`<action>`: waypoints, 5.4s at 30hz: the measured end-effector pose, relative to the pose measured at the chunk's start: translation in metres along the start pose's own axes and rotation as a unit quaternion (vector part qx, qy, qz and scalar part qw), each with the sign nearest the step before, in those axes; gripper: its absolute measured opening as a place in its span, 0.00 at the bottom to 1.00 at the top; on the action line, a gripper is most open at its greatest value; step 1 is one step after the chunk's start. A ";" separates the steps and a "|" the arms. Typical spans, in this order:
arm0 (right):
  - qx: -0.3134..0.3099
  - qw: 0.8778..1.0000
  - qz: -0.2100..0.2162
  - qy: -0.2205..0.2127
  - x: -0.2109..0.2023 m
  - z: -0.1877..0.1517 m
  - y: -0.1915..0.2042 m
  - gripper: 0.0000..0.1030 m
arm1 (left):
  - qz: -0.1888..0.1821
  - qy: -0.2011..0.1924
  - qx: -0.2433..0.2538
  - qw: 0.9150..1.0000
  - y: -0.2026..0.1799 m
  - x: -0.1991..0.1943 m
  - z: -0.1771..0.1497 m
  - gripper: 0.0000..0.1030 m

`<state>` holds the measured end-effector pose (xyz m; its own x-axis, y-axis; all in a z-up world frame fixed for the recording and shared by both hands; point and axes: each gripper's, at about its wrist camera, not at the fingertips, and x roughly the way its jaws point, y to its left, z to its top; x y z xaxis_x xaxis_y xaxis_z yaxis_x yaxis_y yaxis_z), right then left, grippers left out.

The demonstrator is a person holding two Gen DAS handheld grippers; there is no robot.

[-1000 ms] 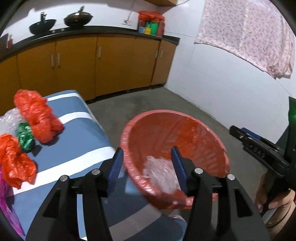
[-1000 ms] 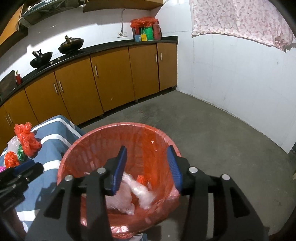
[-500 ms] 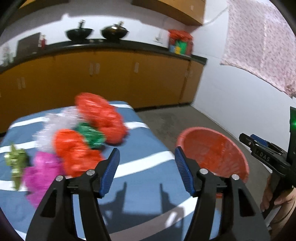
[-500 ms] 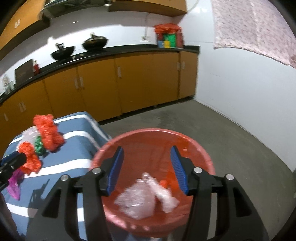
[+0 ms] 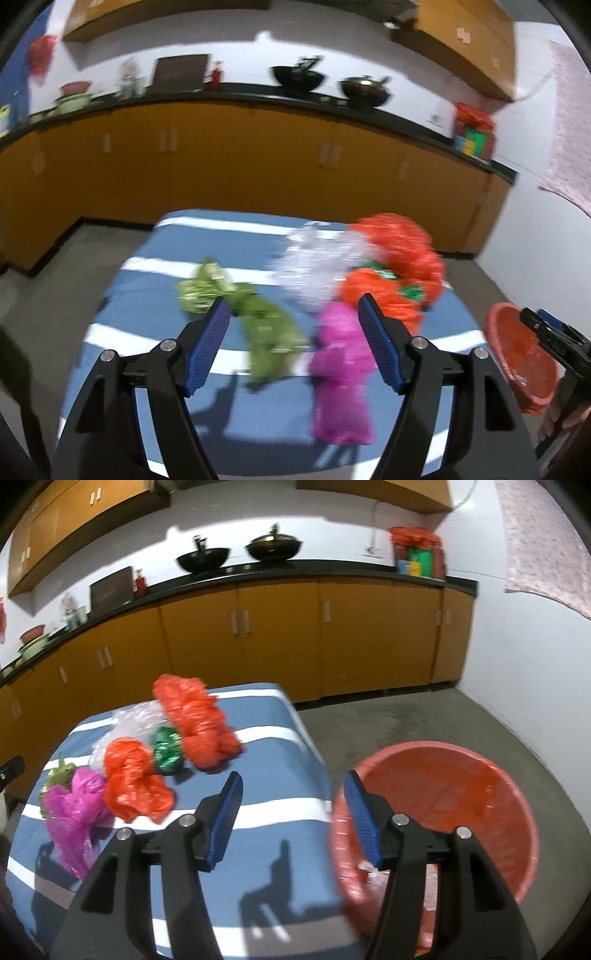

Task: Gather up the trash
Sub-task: 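Grasp the green paw-print bag with the left tool while the right tool grasps an orange-red bag, then lift both held bags and carry them toward the basket, then open the left tool over the basket while the right tool releases the orange-red bag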

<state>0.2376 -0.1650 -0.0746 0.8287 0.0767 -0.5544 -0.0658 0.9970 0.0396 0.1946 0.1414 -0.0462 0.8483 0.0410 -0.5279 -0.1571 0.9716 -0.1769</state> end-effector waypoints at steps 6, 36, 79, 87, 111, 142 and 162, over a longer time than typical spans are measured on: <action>-0.017 1.000 0.023 0.009 0.029 0.013 0.033 0.64 | 0.036 0.005 -0.028 0.999 0.044 0.011 0.003 0.76; -0.066 0.995 0.028 0.064 0.152 0.049 0.084 0.57 | 0.042 0.126 -0.006 0.991 0.045 0.118 -0.002 0.68; 0.027 0.997 0.073 -0.009 -0.001 0.049 0.015 0.30 | -0.023 0.026 0.004 0.999 0.019 0.010 0.035 0.28; 0.040 0.997 0.060 -0.029 -0.034 0.050 -0.008 0.30 | -0.057 0.009 0.019 0.998 -0.015 -0.009 0.043 0.28; 0.089 0.994 -0.034 -0.052 -0.084 0.032 -0.119 0.30 | -0.177 0.018 0.088 0.980 -0.158 -0.013 0.027 0.28; 0.142 0.984 -0.107 -0.010 -0.055 -0.008 -0.206 0.29 | -0.274 0.089 0.168 0.943 -0.302 0.038 -0.026 0.28; 0.157 0.982 -0.101 0.006 -0.025 -0.025 -0.227 0.44 | -0.291 0.119 0.194 0.929 -0.336 0.068 -0.051 0.54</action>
<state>0.2179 -0.3930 -0.0910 0.8003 -0.1201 -0.5875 0.2751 0.9441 0.1818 0.2795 -0.1945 -0.0647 0.5888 -0.5254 -0.6142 0.5262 0.8260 -0.2022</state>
